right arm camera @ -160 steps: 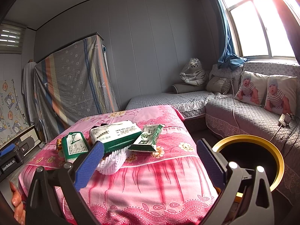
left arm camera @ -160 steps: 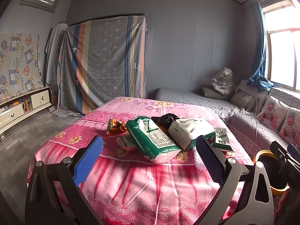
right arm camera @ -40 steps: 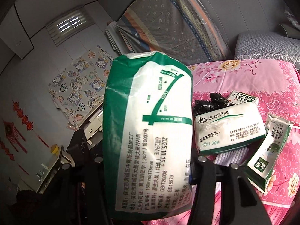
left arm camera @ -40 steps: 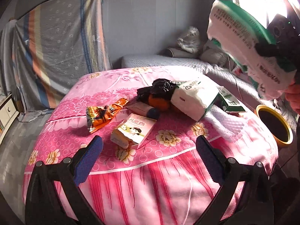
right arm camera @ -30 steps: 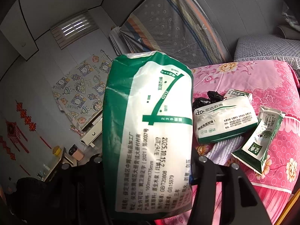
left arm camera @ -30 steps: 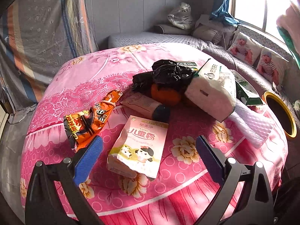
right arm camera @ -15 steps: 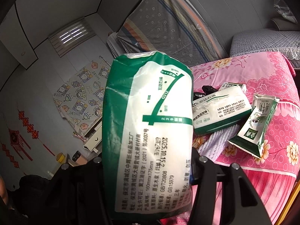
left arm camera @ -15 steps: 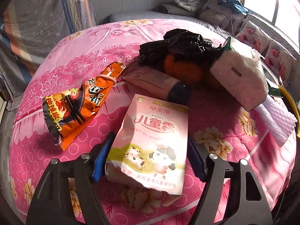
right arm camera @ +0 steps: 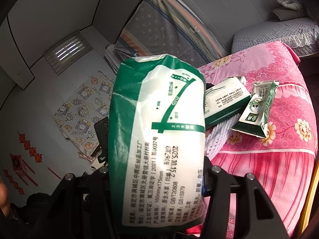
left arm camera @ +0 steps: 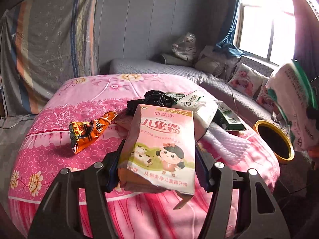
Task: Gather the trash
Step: 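Carry both items over the yellow bin and open both tools to drop them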
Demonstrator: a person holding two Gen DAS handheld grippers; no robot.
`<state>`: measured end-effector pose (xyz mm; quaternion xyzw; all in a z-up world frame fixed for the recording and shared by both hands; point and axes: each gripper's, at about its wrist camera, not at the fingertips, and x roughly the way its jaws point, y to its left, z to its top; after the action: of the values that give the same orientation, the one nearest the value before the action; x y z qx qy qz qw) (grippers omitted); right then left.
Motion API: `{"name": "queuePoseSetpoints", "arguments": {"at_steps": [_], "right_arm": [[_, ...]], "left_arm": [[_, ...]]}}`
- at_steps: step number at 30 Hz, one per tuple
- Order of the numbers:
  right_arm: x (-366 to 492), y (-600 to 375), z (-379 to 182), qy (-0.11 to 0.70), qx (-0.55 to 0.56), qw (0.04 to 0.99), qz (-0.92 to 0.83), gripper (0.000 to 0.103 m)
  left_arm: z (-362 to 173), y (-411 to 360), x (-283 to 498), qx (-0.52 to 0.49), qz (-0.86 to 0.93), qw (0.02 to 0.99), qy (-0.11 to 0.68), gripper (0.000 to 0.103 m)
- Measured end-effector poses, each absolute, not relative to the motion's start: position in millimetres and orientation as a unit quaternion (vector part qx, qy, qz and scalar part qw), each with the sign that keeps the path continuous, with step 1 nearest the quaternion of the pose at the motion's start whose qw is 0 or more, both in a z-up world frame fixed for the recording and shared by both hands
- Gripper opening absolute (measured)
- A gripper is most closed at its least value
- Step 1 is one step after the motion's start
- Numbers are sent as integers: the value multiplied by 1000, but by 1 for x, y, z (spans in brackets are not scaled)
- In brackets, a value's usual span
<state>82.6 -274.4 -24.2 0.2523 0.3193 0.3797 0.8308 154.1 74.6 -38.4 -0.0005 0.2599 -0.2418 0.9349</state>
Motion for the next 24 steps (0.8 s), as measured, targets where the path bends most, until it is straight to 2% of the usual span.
{"name": "queuePoseSetpoints", "arguments": {"at_steps": [9,24], "right_arm": [[79,-279,-47,337,281,821,365,52],[69,-358,-38,288,304,872,254,52]], "left_arm": [[-13,44,99,-34,-274,937,214,59],[14,-35,113,-16,-352,914,202,60]]}}
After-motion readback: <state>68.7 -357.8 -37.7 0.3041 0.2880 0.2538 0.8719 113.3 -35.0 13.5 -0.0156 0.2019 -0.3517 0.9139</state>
